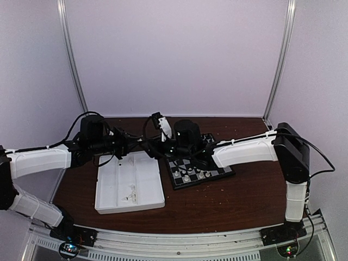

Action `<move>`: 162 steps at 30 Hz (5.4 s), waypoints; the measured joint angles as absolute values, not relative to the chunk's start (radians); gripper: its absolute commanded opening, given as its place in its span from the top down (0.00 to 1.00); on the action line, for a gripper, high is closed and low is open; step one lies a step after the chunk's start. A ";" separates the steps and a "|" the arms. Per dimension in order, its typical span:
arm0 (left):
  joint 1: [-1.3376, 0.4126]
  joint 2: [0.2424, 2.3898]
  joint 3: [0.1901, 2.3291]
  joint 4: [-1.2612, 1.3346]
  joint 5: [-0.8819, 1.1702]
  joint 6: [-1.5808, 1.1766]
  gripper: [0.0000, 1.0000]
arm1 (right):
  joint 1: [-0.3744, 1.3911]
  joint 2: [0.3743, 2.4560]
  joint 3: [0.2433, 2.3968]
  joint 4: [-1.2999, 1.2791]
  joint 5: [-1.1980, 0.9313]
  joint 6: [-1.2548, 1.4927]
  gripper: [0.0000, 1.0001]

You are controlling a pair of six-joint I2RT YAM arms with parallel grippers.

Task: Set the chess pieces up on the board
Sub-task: Place the chess piece on the chessboard.

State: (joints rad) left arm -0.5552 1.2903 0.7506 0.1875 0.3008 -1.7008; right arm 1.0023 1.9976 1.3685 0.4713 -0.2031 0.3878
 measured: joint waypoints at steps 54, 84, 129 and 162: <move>-0.551 1.330 0.719 0.299 0.318 -1.776 0.82 | 0.986 2.047 1.429 0.455 -0.200 0.417 0.88; -0.505 1.261 0.670 0.303 0.343 -1.654 0.41 | 0.941 1.942 1.335 0.300 -0.215 0.396 0.99; -0.437 1.180 1.005 -0.606 0.185 -0.655 0.36 | 0.720 1.776 1.521 -1.008 -0.253 0.089 0.93; -0.437 1.184 1.009 -0.611 0.168 -0.627 0.36 | 0.873 2.066 1.698 -1.063 -0.125 0.111 0.94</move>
State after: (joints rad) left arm -0.4374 1.1843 1.0088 -0.6106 0.1680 -0.6273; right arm 0.8734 2.0663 1.6978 -1.0626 -0.1249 0.1112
